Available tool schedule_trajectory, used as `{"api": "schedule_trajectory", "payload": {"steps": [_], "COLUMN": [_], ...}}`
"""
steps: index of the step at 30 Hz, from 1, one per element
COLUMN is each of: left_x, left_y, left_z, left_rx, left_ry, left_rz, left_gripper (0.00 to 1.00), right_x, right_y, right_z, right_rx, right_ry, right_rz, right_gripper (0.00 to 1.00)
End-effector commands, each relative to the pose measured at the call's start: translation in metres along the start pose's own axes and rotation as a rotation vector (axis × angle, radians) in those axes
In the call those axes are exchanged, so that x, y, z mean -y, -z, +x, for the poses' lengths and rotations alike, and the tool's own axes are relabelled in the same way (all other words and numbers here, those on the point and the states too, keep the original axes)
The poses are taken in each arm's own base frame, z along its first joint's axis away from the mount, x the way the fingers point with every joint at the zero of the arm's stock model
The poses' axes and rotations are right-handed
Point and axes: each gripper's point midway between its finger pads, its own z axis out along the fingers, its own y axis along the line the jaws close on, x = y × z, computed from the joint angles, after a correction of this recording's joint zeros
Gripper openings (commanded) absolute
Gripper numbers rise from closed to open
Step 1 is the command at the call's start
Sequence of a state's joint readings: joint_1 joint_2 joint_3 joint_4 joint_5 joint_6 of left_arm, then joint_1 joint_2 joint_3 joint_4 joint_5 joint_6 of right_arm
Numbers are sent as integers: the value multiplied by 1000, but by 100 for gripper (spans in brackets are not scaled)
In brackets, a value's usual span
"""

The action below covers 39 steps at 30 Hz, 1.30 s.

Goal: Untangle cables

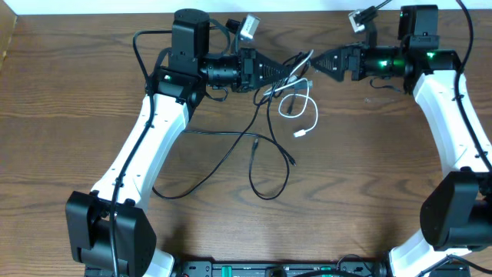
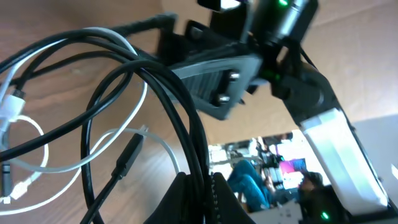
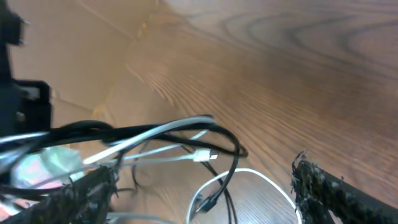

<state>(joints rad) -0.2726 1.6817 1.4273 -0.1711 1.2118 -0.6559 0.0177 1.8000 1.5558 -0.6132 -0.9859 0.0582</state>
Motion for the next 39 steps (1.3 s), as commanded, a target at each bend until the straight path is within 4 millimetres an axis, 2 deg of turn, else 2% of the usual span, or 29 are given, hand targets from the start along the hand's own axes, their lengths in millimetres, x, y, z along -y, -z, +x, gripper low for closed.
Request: {"api": "schedule_trajectory", "payload": {"steps": [1, 7, 11, 14, 20, 22, 24, 32, 39], "left_x": [-9, -14, -13, -13, -8, -8, -7, -3, -13], "left_y": [4, 5, 5, 3, -6, -7, -7, -6, 16], "left_z": [-13, -17, -17, -16, -10, -9, -9, -9, -26], "left_rx": [70, 93, 93, 88, 66, 62, 61, 58, 118], "left_ry": [-1, 0, 0, 0, -7, -7, -2, 4, 20], "left_rz": [-63, -89, -88, -86, -77, -76, -75, -54, -74], "left_gripper": [8, 8, 8, 7, 7, 7, 8, 7, 7], "right_x": [-25, -40, -39, -34, -30, -33, -28, -10, 44], "right_y": [6, -10, -26, -43, -64, -69, -71, -67, -18], "right_z": [-10, -3, 3, 8, 3, -1, -2, 5, 20], "right_rx": [20, -16, -32, -35, 30, 56, 84, 95, 39], "right_ry": [-92, -101, -137, -184, -216, -200, -219, -271, -336], "right_rz": [-55, -71, 3, 111, 260, 282, 346, 440, 571], "right_gripper": [87, 83, 82, 79, 66, 61, 51, 3, 1]}}
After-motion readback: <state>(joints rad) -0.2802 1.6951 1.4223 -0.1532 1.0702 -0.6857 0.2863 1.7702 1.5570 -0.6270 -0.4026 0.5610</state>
